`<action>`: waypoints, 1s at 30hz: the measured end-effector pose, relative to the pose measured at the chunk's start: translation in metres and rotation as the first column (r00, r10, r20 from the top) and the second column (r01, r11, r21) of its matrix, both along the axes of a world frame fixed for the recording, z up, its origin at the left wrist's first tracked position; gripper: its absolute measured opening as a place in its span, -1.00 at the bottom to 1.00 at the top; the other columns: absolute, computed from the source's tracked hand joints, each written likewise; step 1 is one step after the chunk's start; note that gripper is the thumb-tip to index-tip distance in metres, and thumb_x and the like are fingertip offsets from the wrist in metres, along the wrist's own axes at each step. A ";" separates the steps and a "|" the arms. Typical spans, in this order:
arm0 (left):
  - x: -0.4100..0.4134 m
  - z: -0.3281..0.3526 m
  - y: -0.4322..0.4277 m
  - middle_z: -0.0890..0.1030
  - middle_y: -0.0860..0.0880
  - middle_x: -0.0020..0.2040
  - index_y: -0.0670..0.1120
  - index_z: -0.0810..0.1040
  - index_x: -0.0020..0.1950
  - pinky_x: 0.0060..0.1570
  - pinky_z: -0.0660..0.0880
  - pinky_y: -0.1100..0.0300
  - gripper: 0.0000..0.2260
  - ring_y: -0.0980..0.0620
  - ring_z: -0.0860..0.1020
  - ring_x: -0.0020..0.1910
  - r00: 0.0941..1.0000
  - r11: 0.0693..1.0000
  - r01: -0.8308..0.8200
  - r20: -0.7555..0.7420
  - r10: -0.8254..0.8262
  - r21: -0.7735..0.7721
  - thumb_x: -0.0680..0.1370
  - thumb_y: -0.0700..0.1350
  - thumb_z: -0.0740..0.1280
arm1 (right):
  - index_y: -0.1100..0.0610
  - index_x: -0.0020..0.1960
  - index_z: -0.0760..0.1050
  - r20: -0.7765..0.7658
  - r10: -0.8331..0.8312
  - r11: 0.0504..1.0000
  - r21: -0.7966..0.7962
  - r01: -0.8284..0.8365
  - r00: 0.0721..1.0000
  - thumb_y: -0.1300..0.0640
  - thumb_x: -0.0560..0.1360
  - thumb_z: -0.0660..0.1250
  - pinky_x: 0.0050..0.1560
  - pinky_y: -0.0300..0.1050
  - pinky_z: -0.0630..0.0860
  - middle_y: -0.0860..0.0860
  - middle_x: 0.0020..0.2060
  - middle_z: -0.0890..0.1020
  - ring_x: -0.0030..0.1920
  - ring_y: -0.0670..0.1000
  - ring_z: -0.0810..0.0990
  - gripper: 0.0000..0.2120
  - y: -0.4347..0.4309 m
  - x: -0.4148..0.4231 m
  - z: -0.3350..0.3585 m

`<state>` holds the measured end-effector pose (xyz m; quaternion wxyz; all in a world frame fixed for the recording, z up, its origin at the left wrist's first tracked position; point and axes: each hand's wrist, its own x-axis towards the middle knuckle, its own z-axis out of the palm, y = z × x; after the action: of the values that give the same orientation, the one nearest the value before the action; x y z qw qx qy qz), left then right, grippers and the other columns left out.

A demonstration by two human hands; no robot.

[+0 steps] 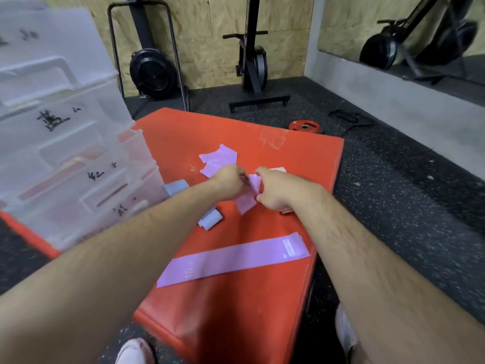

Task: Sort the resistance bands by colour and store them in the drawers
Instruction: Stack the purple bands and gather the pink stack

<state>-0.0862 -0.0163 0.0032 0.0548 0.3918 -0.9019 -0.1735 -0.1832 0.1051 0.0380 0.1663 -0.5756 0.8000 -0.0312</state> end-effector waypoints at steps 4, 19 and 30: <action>0.019 0.004 0.029 0.65 -0.16 -0.09 -0.17 0.61 0.01 -0.09 0.53 0.04 -0.87 -0.19 0.60 -0.05 0.999 1.000 0.027 -0.037 -0.027 -0.005 0.52 -0.20 0.32 | 0.14 0.41 0.40 -0.023 -0.004 0.996 0.087 0.006 1.000 0.16 0.56 0.32 0.04 -0.06 0.54 0.16 0.24 0.59 0.16 0.18 0.60 -0.58 0.028 0.001 -0.006; 0.037 0.019 0.027 0.62 -0.05 -0.15 -0.12 0.58 0.10 -0.26 0.43 0.25 -0.73 0.06 0.53 -0.23 0.896 0.841 0.082 -0.410 0.173 0.534 0.51 0.02 0.45 | 0.08 0.03 0.57 0.361 0.037 0.868 -0.473 0.149 0.932 0.17 0.47 0.40 -0.16 -0.09 0.44 0.02 -0.21 0.69 -0.24 -0.07 0.56 -0.86 0.013 -0.002 -0.026; 0.017 -0.030 -0.090 0.60 -0.05 0.20 0.01 0.60 0.20 0.00 0.52 0.12 -0.70 -0.15 0.58 0.14 0.956 0.977 -0.214 0.200 0.214 -0.021 0.52 -0.14 0.22 | -0.06 0.59 0.12 0.049 0.018 0.996 -0.089 -0.014 0.999 0.09 0.48 0.26 0.32 0.11 0.41 0.09 0.45 0.24 0.42 0.21 0.27 -0.29 -0.043 -0.002 -0.059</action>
<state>-0.0689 -0.1059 -0.0272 -0.0183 0.5027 -0.8549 -0.1265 -0.1853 0.0617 -0.0205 0.1608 -0.5879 0.7888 -0.0796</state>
